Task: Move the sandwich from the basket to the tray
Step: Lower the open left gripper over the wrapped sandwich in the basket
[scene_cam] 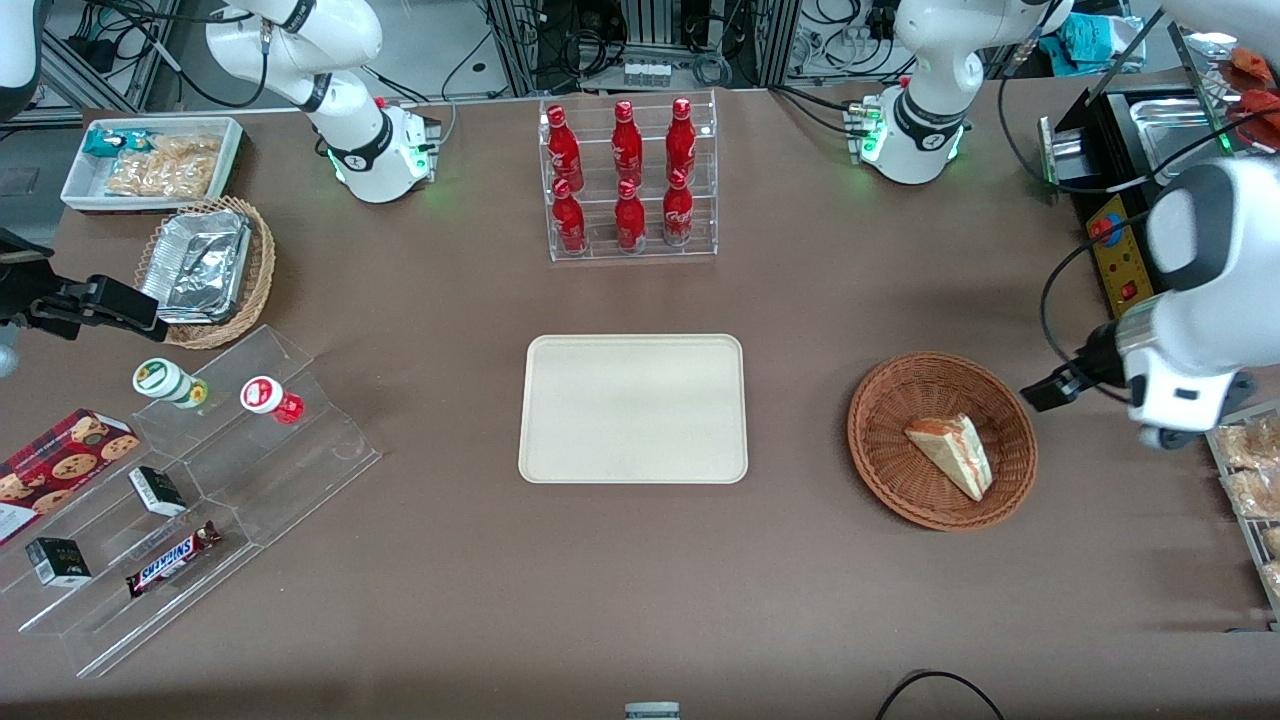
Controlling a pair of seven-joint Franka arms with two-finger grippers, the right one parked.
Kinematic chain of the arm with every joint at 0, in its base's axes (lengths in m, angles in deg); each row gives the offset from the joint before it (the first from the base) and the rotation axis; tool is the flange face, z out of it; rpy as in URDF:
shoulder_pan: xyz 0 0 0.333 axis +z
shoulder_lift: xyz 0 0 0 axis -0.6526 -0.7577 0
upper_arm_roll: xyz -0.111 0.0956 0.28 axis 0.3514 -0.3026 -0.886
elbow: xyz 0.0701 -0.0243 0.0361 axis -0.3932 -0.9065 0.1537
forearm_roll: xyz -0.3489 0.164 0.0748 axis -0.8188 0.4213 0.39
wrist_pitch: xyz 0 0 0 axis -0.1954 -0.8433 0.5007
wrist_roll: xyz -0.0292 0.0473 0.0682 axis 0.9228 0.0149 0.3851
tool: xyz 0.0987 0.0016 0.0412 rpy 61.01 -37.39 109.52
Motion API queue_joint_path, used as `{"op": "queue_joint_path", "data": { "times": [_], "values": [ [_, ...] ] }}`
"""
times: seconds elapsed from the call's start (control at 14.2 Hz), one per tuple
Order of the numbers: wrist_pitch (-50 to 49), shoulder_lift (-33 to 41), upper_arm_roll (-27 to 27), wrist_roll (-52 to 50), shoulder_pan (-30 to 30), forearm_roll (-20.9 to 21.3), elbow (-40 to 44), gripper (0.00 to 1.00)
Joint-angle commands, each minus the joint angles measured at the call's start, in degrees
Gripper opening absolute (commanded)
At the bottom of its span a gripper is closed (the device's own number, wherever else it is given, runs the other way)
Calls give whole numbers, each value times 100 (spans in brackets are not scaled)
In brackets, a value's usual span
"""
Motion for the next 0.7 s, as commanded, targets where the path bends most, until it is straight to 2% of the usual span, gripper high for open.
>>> {"op": "queue_joint_path", "data": {
  "times": [0.0, 0.28, 0.63],
  "values": [
    [464, -370, 26, -569, -127, -16, -194, 100],
    [877, -811, 26, -1053, -338, -16, -194, 100],
    [1448, -1171, 26, -1071, -339, -16, -185, 100]
  ]
}}
